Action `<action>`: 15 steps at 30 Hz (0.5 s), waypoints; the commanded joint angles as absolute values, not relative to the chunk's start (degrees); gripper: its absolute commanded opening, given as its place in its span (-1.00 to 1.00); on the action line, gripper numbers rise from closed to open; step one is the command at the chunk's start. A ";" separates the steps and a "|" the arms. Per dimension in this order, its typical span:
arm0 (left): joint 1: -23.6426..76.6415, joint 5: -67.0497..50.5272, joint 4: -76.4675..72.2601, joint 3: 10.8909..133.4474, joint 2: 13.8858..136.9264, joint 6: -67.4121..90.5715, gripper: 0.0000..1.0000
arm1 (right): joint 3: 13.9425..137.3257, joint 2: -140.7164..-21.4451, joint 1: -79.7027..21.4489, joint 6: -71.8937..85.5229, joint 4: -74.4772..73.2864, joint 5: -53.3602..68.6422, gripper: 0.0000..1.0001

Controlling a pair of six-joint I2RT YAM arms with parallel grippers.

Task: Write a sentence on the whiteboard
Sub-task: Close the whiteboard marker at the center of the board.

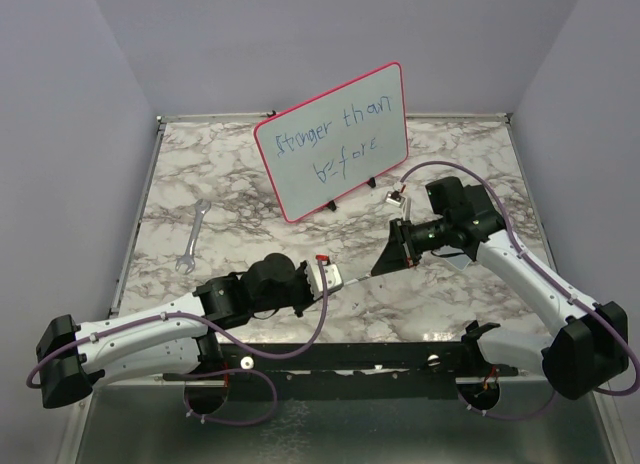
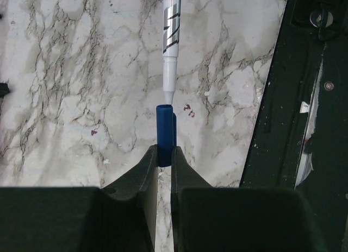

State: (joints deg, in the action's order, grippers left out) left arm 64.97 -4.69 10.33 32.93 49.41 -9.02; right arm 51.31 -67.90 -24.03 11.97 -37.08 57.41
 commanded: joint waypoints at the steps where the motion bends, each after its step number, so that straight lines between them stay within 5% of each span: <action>1: 65.22 -5.55 8.98 33.31 49.39 -8.38 -1.00 | 52.88 -68.16 -24.43 11.37 -38.58 56.49 -0.99; 15: 65.24 -6.28 8.74 33.73 49.57 -8.63 -1.00 | 52.67 -68.98 -25.45 12.13 -37.09 56.67 -0.98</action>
State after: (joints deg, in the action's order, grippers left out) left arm 65.01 -4.82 10.44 32.93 49.47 -8.84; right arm 51.33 -68.34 -24.69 11.97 -37.06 57.17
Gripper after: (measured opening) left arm 0.114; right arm 0.106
